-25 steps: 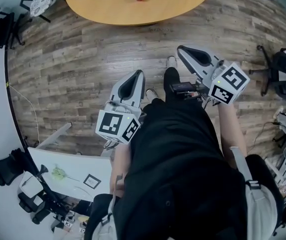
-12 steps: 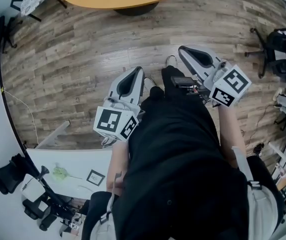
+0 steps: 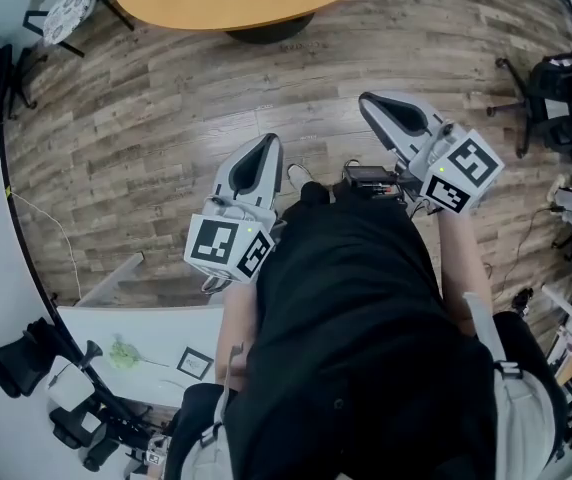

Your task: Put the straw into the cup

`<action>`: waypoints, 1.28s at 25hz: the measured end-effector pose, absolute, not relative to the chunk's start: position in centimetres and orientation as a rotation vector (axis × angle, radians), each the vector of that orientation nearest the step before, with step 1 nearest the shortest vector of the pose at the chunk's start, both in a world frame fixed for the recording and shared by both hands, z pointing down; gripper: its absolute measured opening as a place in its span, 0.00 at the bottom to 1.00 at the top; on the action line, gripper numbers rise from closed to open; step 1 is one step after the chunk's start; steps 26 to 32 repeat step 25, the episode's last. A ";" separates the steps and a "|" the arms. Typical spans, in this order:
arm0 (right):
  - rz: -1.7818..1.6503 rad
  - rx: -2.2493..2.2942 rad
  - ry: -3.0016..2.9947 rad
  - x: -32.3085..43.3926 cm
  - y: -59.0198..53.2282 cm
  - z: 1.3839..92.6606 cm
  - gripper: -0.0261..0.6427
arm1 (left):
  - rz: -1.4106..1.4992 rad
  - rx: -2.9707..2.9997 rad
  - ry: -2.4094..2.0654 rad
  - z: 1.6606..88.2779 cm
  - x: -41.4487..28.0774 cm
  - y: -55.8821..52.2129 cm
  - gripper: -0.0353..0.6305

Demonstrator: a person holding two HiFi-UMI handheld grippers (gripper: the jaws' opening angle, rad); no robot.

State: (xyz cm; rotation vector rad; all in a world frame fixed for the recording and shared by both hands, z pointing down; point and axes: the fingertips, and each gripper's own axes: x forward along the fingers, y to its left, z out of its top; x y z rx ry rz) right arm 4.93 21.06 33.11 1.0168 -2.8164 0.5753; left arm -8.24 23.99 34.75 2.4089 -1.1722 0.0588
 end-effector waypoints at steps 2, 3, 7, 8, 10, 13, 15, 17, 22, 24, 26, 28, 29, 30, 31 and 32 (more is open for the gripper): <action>0.573 1.023 -2.811 5.3 21.2 33.2 0.06 | 0.064 2.412 -1.159 34.8 -7.7 24.2 0.07; 0.574 1.031 -2.810 5.5 21.2 33.3 0.06 | 0.070 2.413 -1.154 34.9 -7.5 24.3 0.07; 0.588 1.062 -2.806 6.1 21.2 33.5 0.06 | 0.074 2.413 -1.142 34.8 -7.0 24.4 0.07; 0.588 1.063 -2.806 6.1 21.3 33.5 0.06 | 0.075 2.416 -1.140 34.8 -7.0 24.5 0.07; 0.582 1.061 -2.807 6.0 21.5 33.6 0.06 | 0.082 2.423 -1.139 34.8 -6.9 24.5 0.07; 0.576 1.059 -2.808 6.1 21.6 33.6 0.06 | 0.086 2.427 -1.143 34.7 -6.9 24.4 0.07; 0.576 1.058 -2.807 6.2 21.7 33.6 0.06 | 0.086 2.423 -1.145 34.4 -6.8 24.4 0.07; 0.577 1.057 -2.804 6.3 21.8 33.6 0.06 | 0.086 2.424 -1.145 34.6 -6.8 24.6 0.07; 0.572 1.056 -2.800 6.5 22.1 33.7 0.06 | 0.082 2.427 -1.145 34.7 -6.7 24.9 0.07; 0.570 1.052 -2.797 6.4 22.3 33.7 0.06 | 0.080 2.427 -1.144 34.6 -6.7 25.1 0.07; 0.569 1.050 -2.796 6.4 22.5 33.7 0.06 | 0.079 2.428 -1.144 34.6 -6.7 25.3 0.07; 0.569 1.050 -2.796 6.4 22.5 33.7 0.06 | 0.079 2.428 -1.144 34.6 -6.7 25.3 0.07; 0.569 1.050 -2.796 6.4 22.5 33.7 0.06 | 0.079 2.428 -1.144 34.6 -6.7 25.3 0.07; 0.569 1.050 -2.796 6.4 22.5 33.7 0.06 | 0.079 2.428 -1.144 34.6 -6.7 25.3 0.07; 0.569 1.050 -2.796 6.4 22.5 33.7 0.06 | 0.079 2.428 -1.144 34.6 -6.7 25.3 0.07; 0.569 1.050 -2.796 6.4 22.5 33.7 0.06 | 0.079 2.428 -1.144 34.6 -6.7 25.3 0.07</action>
